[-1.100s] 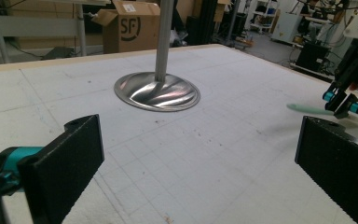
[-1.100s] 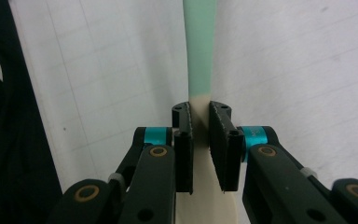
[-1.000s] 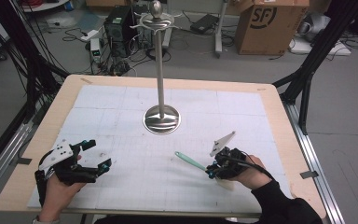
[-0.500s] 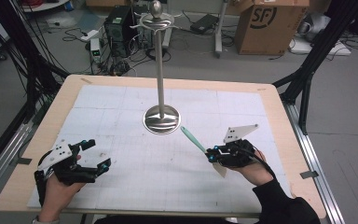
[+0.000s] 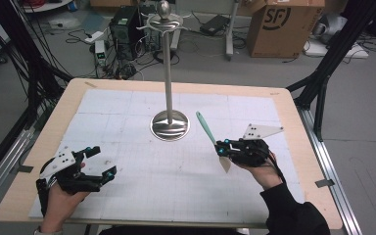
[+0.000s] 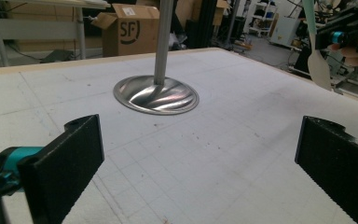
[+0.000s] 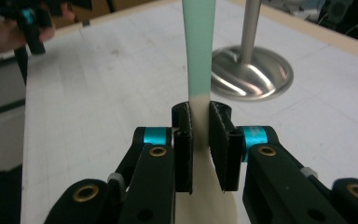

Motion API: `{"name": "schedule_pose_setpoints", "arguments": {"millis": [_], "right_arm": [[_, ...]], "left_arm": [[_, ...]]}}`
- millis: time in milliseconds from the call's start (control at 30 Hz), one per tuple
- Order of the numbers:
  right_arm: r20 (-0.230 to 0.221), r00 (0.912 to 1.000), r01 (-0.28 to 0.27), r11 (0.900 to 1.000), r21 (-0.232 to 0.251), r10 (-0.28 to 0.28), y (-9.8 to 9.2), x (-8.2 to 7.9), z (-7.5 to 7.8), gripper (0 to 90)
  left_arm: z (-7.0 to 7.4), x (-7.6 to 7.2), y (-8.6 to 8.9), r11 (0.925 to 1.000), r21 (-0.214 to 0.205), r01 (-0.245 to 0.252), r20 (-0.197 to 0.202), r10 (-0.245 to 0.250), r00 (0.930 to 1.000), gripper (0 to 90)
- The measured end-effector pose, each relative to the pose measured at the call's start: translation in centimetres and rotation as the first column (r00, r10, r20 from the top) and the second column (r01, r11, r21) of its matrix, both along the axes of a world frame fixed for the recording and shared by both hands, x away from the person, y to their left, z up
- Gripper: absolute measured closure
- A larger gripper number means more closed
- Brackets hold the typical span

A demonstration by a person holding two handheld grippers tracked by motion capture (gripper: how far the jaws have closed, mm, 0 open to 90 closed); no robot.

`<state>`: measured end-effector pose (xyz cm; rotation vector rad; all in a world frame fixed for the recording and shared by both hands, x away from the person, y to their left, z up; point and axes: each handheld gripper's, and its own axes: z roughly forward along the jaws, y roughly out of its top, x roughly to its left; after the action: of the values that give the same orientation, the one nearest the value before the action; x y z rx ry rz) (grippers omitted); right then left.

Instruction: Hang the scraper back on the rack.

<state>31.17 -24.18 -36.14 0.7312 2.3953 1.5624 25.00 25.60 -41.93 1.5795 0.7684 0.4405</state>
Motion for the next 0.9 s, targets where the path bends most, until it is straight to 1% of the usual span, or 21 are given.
{"name": "schedule_pose_setpoints", "arguments": {"millis": [33, 67, 200, 267, 333, 400, 500, 567, 667, 867, 900], "right_arm": [[0.0, 1.0, 0.0, 1.0, 0.0, 0.0, 0.0, 0.0, 0.0, 80.3], [0.004, 1.0, -0.004, 0.9991, 0.042, 0.004, 0.0, 0.3, 0.1, 80.2], [-0.015, 0.9999, 0.002, 0.9961, 0.088, 0.0, 0.2, 0.9, 0.6, 80.2], [-0.009, 1.0, 0.003, 0.9954, 0.095, -0.002, 0.3, 1.0, 0.8, 80.3], [0.026, 0.9997, -0.005, 0.9945, 0.105, 0.002, 0.7, 1.2, 1.2, 80.3], [0.039, 0.9992, -0.004, 0.9939, 0.11, 0.0, 0.9, 1.4, 1.5, 80.3], [0.045, 0.999, -0.003, 0.9939, 0.11, -0.002, 1.1, 1.7, 1.9, 80.3], [0.06, 0.9982, -0.006, 0.9934, 0.115, -0.001, 1.3, 2.1, 2.3, 80.3], [0.068, 0.9977, -0.007, 0.993, 0.118, -0.001, 1.5, 2.5, 2.9, 80.3], [0.081, 0.9967, -0.008, 0.9905, 0.137, -0.003, 1.7, 3.2, 3.8, 80.3], [0.091, 0.9958, -0.009, 0.9897, 0.143, -0.004, 1.7, 3.4, 4.1, 80.4]], "left_arm": [[0.0, 0.0, 0.0, 1.0, -0.003, 0.0, -0.001, 0.0, 1.0, 1.7], [0.0, 0.0, 0.0, 1.0, -0.002, 0.0, 0.0, 0.0, 1.0, 1.7], [0.0, 0.0, 0.0, 1.0, -0.003, 0.0, -0.001, 0.0, 1.0, 1.7], [0.0, 0.0, 0.0, 1.0, -0.001, 0.0, 0.0, 0.0, 1.0, 1.7], [0.0, 0.0, -0.1, 1.0, -0.001, 0.003, 0.001, -0.003, 1.0, 1.7], [0.0, 0.0, -0.1, 1.0, -0.001, 0.003, 0.002, -0.002, 1.0, 1.7], [0.0, 0.0, -0.1, 1.0, 0.0, 0.002, 0.004, -0.002, 1.0, 1.7], [0.0, 0.0, -0.1, 1.0, 0.001, 0.003, 0.003, -0.003, 1.0, 1.7], [0.0, 0.0, -0.1, 1.0, -0.002, 0.004, 0.006, -0.004, 1.0, 1.7], [0.1, -0.1, -0.1, 1.0, -0.004, 0.004, 0.005, -0.004, 1.0, 1.7], [0.1, -0.1, -0.1, 1.0, -0.004, 0.005, 0.005, -0.005, 1.0, 1.7]]}}
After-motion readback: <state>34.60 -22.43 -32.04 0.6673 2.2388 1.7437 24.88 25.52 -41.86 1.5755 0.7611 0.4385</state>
